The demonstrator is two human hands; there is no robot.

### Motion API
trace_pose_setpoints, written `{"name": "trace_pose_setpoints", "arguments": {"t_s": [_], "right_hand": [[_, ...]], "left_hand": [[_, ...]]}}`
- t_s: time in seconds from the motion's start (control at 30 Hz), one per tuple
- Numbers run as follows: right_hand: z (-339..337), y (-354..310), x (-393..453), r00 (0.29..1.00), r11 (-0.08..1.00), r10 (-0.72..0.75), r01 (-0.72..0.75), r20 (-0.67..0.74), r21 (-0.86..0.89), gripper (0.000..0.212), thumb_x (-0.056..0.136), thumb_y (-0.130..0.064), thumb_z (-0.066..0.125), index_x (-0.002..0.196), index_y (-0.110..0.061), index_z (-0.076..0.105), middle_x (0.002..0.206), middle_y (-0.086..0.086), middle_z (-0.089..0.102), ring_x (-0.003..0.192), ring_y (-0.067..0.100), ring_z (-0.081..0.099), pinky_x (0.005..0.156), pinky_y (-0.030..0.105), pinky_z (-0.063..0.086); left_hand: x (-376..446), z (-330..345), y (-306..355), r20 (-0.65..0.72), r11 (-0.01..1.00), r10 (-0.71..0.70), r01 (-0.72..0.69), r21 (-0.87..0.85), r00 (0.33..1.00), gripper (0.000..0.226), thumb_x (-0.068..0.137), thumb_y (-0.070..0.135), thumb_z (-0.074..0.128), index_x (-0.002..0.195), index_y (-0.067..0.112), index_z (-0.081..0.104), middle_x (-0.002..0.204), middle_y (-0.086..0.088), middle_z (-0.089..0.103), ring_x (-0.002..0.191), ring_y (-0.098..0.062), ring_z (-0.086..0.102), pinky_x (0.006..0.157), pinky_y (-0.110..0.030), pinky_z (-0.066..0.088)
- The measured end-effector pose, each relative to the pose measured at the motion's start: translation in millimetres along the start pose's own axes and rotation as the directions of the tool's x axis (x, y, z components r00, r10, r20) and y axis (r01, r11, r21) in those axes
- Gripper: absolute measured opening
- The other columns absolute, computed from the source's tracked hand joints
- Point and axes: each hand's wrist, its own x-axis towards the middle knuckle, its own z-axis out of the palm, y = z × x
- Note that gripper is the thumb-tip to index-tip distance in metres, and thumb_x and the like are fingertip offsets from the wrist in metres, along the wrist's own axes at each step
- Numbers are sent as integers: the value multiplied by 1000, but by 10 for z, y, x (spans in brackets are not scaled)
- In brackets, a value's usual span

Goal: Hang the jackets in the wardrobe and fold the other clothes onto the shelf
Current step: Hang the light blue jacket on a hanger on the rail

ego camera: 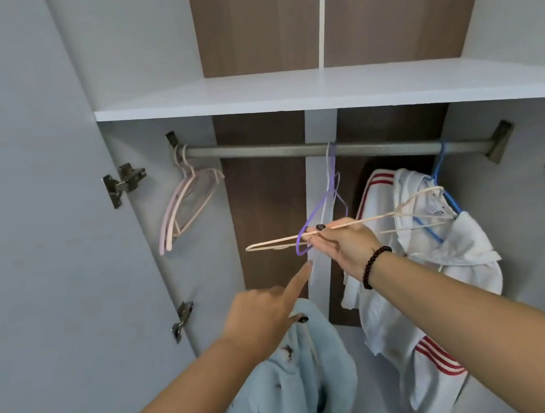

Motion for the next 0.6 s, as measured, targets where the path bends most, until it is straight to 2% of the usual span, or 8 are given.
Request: {"name": "trace_pose_setpoints", "arguments": {"t_s": [0.07,0.1,0.17,0.23,0.27,0.33,0.4,0.6], "right_hand": [[-22,-31,45,999,998,-8,11,51,-57,16,91,9,51,106,9,55,100,27,68,87,29,72,72,28,60],[-44,-54,73,997,996,-10,17,74,-92,15,91,9,52,106,8,55,100,27,68,89,30,71,75,29,60],[-96,-107,114,993,988,-9,27,115,-153,8,89,8,55,96,4,56,98,25,70,90,30,71,75,29,60],[-150,-148,148,990,980,-17,44,141,-194,7,88,6,57,88,0,55,94,22,72,89,30,72,73,28,60],[-172,-160,160,988,977,-23,55,151,-207,8,88,6,58,86,-1,55,93,21,72,89,30,72,73,28,60],[-192,-168,180,987,975,-40,72,157,-208,9,88,6,58,85,-1,54,93,21,72,89,30,72,77,31,59],[-180,-164,201,986,982,-60,87,157,-167,10,88,8,57,85,-1,53,93,24,71,89,31,71,79,33,59],[-129,-233,288,988,980,-91,112,129,-165,13,89,7,56,102,7,54,97,24,70,87,29,72,78,31,59]], "left_hand": [[157,-5,53,12,998,-16,15,66,1000,90,59,54,85,137,23,55,46,5,48,39,-12,22,40,-19,18],[235,26,70,34,997,-20,18,80,999,91,58,54,86,138,23,54,45,5,46,39,-12,22,39,-20,19],[380,137,74,102,997,-21,14,72,995,92,73,55,76,150,26,33,54,4,49,43,-14,30,43,-24,26],[480,325,74,52,998,-36,33,43,998,91,87,53,62,154,28,6,65,3,51,50,-17,39,49,-26,31],[522,379,70,51,997,-73,70,45,996,91,89,52,61,154,26,3,66,2,52,51,-18,43,49,-26,33],[572,338,59,83,987,-149,144,66,985,93,71,49,80,148,19,37,53,3,52,39,-18,47,41,-22,32],[633,361,13,42,979,-193,190,70,980,88,45,47,93,123,14,67,38,5,46,26,-18,42,37,-17,20],[634,392,-231,5,961,-258,256,107,966,76,42,40,95,109,15,71,38,2,46,28,-23,46,35,-18,19]]}}
